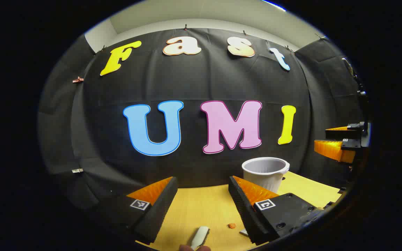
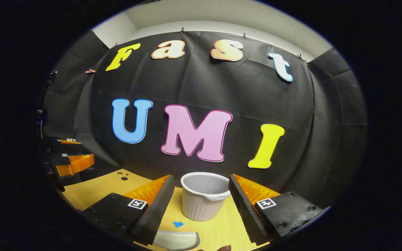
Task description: Pick up the small broom and dustpan from the desktop, sweep the trash into the dustpan with the broom, and then empty the trash into the garbage bin.
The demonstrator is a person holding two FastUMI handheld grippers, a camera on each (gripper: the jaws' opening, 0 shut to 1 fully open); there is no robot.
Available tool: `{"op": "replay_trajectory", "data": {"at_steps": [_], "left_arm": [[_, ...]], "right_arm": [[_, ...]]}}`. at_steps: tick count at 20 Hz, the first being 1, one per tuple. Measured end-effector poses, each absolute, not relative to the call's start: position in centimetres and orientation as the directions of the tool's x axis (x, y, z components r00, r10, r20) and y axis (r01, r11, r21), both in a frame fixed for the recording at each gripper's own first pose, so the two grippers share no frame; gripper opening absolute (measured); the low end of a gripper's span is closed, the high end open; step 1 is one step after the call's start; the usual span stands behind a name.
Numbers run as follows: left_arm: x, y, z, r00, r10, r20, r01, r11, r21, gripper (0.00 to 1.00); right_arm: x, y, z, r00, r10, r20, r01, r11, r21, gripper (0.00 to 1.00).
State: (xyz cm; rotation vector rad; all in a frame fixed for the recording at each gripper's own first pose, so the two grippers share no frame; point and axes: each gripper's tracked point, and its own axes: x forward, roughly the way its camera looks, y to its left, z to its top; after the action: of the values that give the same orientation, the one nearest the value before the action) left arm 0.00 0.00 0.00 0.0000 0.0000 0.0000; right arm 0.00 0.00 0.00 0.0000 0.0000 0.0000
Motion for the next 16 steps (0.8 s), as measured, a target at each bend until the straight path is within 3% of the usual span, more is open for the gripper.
{"op": "replay_trajectory", "data": {"at_steps": [16], "left_arm": [[-1.3, 1.1, -0.4, 1.000, -0.020, 0.009, 0.020, 1.000, 0.021, 0.94]], "right_arm": [[-1.5, 2.6, 0.5, 1.000, 0.018, -0.001, -0.018, 1.000, -0.021, 0.97]]}}
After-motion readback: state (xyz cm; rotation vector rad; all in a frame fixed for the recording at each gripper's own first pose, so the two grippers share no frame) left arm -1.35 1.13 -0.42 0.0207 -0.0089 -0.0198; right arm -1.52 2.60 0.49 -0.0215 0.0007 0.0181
